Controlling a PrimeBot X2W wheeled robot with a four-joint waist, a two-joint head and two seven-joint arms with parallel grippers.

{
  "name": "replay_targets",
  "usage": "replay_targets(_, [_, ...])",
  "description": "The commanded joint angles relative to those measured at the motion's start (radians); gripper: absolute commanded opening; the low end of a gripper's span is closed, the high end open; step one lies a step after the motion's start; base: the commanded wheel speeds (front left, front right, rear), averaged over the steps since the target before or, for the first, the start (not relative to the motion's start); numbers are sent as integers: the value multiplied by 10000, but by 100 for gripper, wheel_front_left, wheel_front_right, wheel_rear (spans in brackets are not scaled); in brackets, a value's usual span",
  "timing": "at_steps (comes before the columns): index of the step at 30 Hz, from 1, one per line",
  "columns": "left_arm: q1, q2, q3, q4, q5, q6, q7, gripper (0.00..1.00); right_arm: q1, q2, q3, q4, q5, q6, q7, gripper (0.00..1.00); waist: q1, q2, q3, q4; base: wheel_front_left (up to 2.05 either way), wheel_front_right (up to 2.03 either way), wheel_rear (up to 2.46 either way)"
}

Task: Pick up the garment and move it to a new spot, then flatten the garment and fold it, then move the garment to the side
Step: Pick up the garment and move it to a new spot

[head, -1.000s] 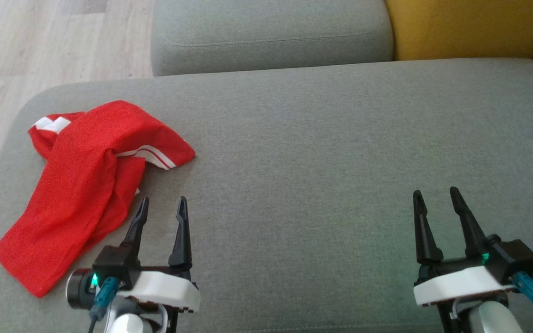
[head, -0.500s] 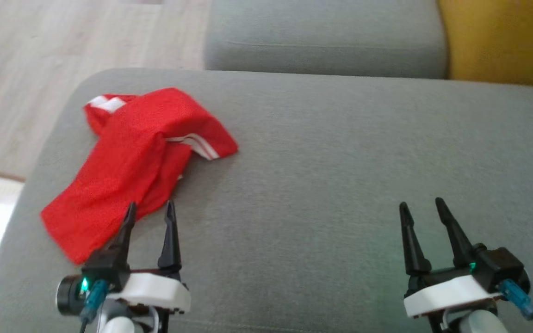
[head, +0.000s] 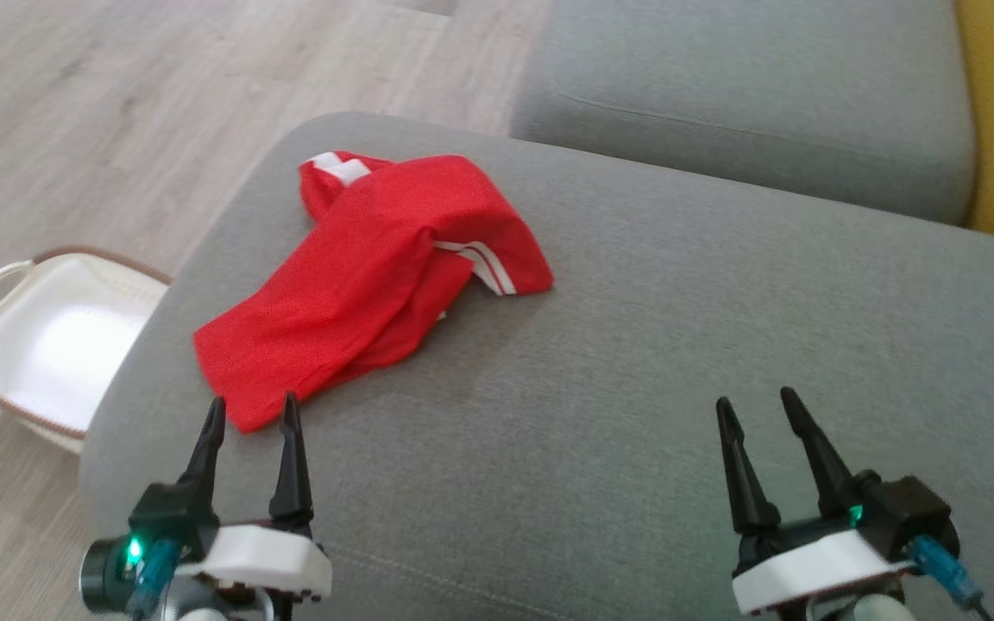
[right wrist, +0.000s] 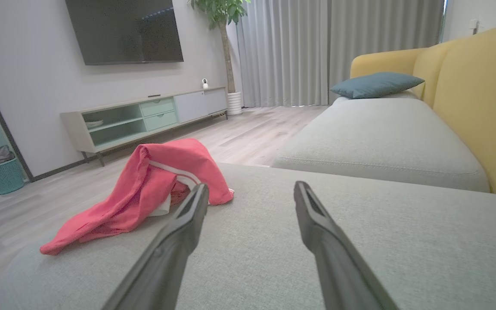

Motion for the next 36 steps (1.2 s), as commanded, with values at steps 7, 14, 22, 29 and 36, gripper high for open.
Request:
replay_targets(7, [-139,-24,686,-430,112,-135,-122,100,-65,-79,416,-264,113,39,-109,100,0,-1,-36,416,0,0,0])
replay_targets(14, [-459,5,1098,-520,186,-360,-122,100,-223,-79,136,-331,14,39,-109,100,0,-1,392,106,0,0,0])
replay_targets(22, [-2122,734,1018,278,444,-1197,-55,100,-706,-79,-717,-663,-410,39,-109,100,0,-1,1493,-435,0,0,0])
replay_targets(29, [-4963,1597,404,1546,485,-2196,1362,100,-1235,-79,-1603,-1294,-840,39,-109,100,0,-1,2786,-854,0,0,0])
replay_targets(36, [-7332,2599,-1418,2819,-621,-2512,3013,100,-1713,-79,-1877,-1715,-1050,39,-95,100,0,-1,3704,-1301,0,0,0])
